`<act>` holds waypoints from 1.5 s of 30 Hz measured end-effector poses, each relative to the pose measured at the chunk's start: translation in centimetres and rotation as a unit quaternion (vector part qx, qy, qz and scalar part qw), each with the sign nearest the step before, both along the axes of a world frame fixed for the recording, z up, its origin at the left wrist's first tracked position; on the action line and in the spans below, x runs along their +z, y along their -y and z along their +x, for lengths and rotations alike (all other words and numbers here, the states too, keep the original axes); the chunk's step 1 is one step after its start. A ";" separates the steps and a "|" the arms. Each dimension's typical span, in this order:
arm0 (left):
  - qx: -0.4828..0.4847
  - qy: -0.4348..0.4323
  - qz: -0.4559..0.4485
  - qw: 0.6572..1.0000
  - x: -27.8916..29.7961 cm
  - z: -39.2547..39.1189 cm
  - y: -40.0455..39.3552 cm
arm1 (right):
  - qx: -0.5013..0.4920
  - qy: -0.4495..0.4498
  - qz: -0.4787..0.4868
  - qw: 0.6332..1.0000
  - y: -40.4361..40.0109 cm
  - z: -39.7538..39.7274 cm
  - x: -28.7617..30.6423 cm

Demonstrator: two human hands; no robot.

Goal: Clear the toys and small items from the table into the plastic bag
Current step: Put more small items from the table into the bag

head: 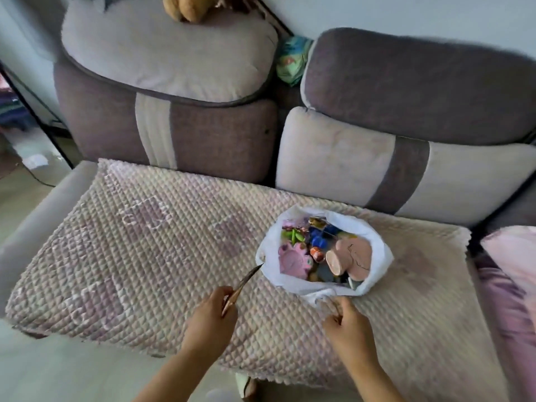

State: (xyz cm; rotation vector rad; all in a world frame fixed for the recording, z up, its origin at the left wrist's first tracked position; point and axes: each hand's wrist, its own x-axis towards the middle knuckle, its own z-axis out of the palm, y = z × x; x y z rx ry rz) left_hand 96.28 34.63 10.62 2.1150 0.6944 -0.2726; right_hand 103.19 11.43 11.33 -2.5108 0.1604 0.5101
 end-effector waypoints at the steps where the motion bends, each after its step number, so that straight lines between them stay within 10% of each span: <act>1: -0.011 -0.007 -0.008 1.000 -0.3 1.7 0.5 | -0.011 -0.007 0.004 1.000 0.5 1.0 -0.5; 16: -0.109 -0.101 0.022 0.989 -5.6 16.7 7.3 | -0.033 0.019 0.031 0.999 6.0 10.9 -6.3; 31: 0.002 -0.057 0.038 0.998 -10.5 24.3 14.9 | 0.144 0.004 -0.026 0.989 9.6 25.1 -14.0; 45: -0.037 -0.087 0.063 0.994 -15.2 31.6 19.9 | 0.052 0.060 -0.114 0.990 16.1 31.1 -17.8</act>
